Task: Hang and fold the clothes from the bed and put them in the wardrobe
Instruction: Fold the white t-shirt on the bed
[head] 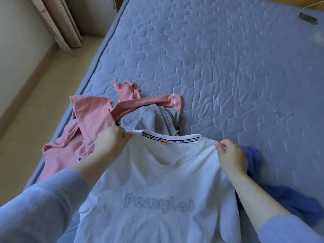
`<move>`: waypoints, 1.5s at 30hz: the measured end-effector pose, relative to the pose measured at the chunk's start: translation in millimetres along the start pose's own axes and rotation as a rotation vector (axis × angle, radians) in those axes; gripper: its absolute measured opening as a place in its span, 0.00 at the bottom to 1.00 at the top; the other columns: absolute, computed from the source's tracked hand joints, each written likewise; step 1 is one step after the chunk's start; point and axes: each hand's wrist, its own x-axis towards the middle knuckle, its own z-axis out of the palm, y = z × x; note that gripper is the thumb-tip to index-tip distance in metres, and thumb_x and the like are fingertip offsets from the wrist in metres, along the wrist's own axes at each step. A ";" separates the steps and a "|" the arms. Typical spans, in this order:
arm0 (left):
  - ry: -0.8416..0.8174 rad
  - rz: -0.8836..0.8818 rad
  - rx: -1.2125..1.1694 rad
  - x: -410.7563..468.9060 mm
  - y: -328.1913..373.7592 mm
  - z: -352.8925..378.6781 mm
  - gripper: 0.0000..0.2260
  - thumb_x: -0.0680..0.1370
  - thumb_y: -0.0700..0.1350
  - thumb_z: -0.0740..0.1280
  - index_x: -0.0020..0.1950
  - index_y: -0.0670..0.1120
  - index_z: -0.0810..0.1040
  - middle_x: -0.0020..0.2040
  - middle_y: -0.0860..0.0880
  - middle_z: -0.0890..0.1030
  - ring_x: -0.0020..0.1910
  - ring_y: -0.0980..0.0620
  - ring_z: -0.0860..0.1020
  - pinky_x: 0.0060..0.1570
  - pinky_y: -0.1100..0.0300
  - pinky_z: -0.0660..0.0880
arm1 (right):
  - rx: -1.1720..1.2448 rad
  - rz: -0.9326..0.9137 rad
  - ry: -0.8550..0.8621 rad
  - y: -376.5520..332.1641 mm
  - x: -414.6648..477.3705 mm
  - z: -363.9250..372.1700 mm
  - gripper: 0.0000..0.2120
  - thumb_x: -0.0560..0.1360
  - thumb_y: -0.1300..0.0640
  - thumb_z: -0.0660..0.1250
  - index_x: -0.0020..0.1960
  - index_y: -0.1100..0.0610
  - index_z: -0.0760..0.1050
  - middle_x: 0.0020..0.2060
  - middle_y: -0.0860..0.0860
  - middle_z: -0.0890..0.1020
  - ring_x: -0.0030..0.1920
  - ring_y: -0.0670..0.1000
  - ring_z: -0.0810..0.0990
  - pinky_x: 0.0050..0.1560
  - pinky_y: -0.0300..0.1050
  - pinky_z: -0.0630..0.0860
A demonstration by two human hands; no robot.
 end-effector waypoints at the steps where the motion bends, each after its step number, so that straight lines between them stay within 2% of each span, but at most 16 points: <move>1: -0.010 -0.001 -0.018 -0.6 -1.9 7.4 0.21 0.79 0.51 0.64 0.28 0.46 0.66 0.29 0.49 0.70 0.32 0.45 0.70 0.28 0.56 0.57 | -0.007 0.021 -0.020 4.2 1.4 8.2 0.13 0.80 0.50 0.62 0.45 0.59 0.75 0.41 0.58 0.82 0.47 0.63 0.78 0.42 0.53 0.73; 6: -0.062 -0.051 -0.178 -9.6 -23.1 28.0 0.19 0.77 0.56 0.65 0.33 0.44 0.71 0.30 0.48 0.74 0.30 0.49 0.71 0.28 0.55 0.63 | -0.052 0.034 -0.085 6.3 -4.4 35.4 0.08 0.77 0.59 0.64 0.55 0.61 0.75 0.51 0.62 0.81 0.53 0.65 0.77 0.47 0.54 0.72; 9: -0.067 -0.016 -0.183 -18.8 -43.8 28.5 0.17 0.76 0.58 0.65 0.34 0.48 0.71 0.31 0.51 0.74 0.32 0.52 0.73 0.31 0.55 0.66 | -0.182 -0.181 0.032 -8.9 -18.6 45.3 0.19 0.72 0.65 0.69 0.62 0.65 0.75 0.57 0.63 0.77 0.59 0.66 0.74 0.57 0.57 0.69; 11: -0.082 0.015 -0.208 -22.2 -55.9 24.6 0.13 0.76 0.58 0.66 0.37 0.51 0.74 0.34 0.53 0.75 0.34 0.57 0.73 0.31 0.57 0.67 | -0.161 -0.327 0.055 -27.0 -28.8 52.2 0.20 0.70 0.67 0.70 0.61 0.65 0.76 0.58 0.62 0.77 0.59 0.64 0.75 0.60 0.57 0.70; 14: -0.153 0.050 -0.240 -23.9 -69.9 17.6 0.08 0.76 0.56 0.68 0.40 0.53 0.75 0.36 0.56 0.77 0.36 0.59 0.74 0.32 0.62 0.65 | 0.006 -0.474 -0.065 -62.2 -43.3 66.0 0.18 0.71 0.69 0.68 0.61 0.64 0.76 0.59 0.58 0.77 0.60 0.60 0.76 0.62 0.50 0.70; 16: -0.207 0.057 -0.249 -22.5 -77.3 14.2 0.06 0.76 0.51 0.68 0.40 0.52 0.76 0.36 0.54 0.77 0.37 0.54 0.75 0.34 0.60 0.68 | 0.107 -0.544 -0.184 -89.0 -51.9 75.4 0.18 0.74 0.66 0.66 0.64 0.62 0.74 0.61 0.55 0.75 0.59 0.56 0.76 0.60 0.45 0.70; 19: -0.249 0.069 -0.203 -21.0 -83.9 11.0 0.10 0.78 0.48 0.65 0.36 0.51 0.73 0.33 0.52 0.75 0.36 0.53 0.74 0.36 0.55 0.69 | 0.184 -0.630 -0.307 -128.4 -65.5 90.5 0.20 0.76 0.62 0.65 0.67 0.58 0.72 0.65 0.50 0.73 0.51 0.52 0.79 0.54 0.48 0.75; 22: -0.256 0.106 -0.146 -20.9 -84.8 8.7 0.15 0.79 0.47 0.64 0.32 0.53 0.69 0.32 0.54 0.73 0.34 0.55 0.72 0.35 0.55 0.69 | 0.192 -0.705 -0.381 -160.0 -75.1 108.1 0.22 0.75 0.63 0.64 0.69 0.56 0.70 0.68 0.49 0.71 0.52 0.52 0.79 0.53 0.49 0.76; 25: -0.237 0.167 -0.140 -20.8 -83.0 6.0 0.16 0.79 0.47 0.64 0.32 0.54 0.65 0.31 0.54 0.71 0.34 0.51 0.71 0.33 0.56 0.66 | 0.123 -0.706 -0.462 -177.5 -74.6 125.6 0.24 0.76 0.62 0.63 0.71 0.53 0.69 0.69 0.48 0.70 0.55 0.54 0.78 0.55 0.50 0.74; 27: -0.215 0.200 -0.137 -21.1 -82.0 4.3 0.15 0.79 0.47 0.64 0.34 0.53 0.66 0.30 0.53 0.70 0.34 0.50 0.70 0.33 0.55 0.65 | 0.018 -0.680 -0.511 -183.5 -69.5 134.8 0.21 0.77 0.60 0.63 0.69 0.53 0.70 0.66 0.50 0.72 0.59 0.55 0.76 0.57 0.51 0.73; 30: -0.205 0.258 -0.145 -21.2 -82.0 1.6 0.17 0.79 0.47 0.64 0.33 0.54 0.63 0.29 0.54 0.68 0.31 0.52 0.68 0.33 0.56 0.61 | -0.030 -0.671 -0.439 -188.0 -63.4 139.4 0.09 0.77 0.58 0.63 0.56 0.56 0.77 0.55 0.53 0.77 0.54 0.57 0.77 0.49 0.51 0.73; 32: -0.229 0.272 -0.138 -22.6 -85.6 0.1 0.19 0.78 0.49 0.66 0.32 0.53 0.60 0.28 0.53 0.66 0.29 0.55 0.66 0.32 0.56 0.60 | 0.018 -0.651 -0.369 -189.0 -58.8 138.5 0.05 0.77 0.60 0.62 0.50 0.58 0.77 0.50 0.53 0.77 0.49 0.58 0.77 0.46 0.52 0.72; 37: -0.441 0.124 -0.046 -27.9 -107.6 -5.2 0.17 0.73 0.58 0.69 0.32 0.50 0.68 0.31 0.55 0.71 0.31 0.59 0.68 0.29 0.63 0.61 | 0.067 -0.603 -0.307 -194.9 -48.9 137.0 0.04 0.77 0.62 0.63 0.48 0.59 0.77 0.48 0.54 0.77 0.49 0.57 0.75 0.47 0.48 0.68; 39: -0.515 0.095 -0.033 -29.8 -115.9 -8.7 0.15 0.72 0.57 0.70 0.33 0.51 0.69 0.32 0.56 0.71 0.31 0.59 0.69 0.29 0.63 0.62 | 0.060 -0.571 -0.306 -199.8 -49.7 139.7 0.05 0.77 0.62 0.63 0.48 0.59 0.77 0.48 0.54 0.78 0.50 0.57 0.75 0.48 0.49 0.69; 42: -0.529 0.032 -0.045 -31.1 -127.8 -17.4 0.15 0.72 0.52 0.69 0.30 0.50 0.67 0.29 0.54 0.70 0.31 0.55 0.69 0.28 0.62 0.62 | 0.032 -0.515 -0.291 -205.3 -51.8 143.3 0.05 0.77 0.61 0.63 0.49 0.58 0.78 0.49 0.53 0.77 0.51 0.57 0.75 0.48 0.51 0.70; 45: -0.562 -0.077 -0.042 -38.4 -146.1 -30.1 0.14 0.72 0.50 0.67 0.31 0.49 0.67 0.29 0.53 0.70 0.29 0.56 0.67 0.28 0.60 0.62 | 0.008 -0.459 -0.285 -207.8 -49.9 144.8 0.05 0.77 0.61 0.63 0.48 0.58 0.78 0.50 0.54 0.78 0.51 0.57 0.75 0.48 0.50 0.70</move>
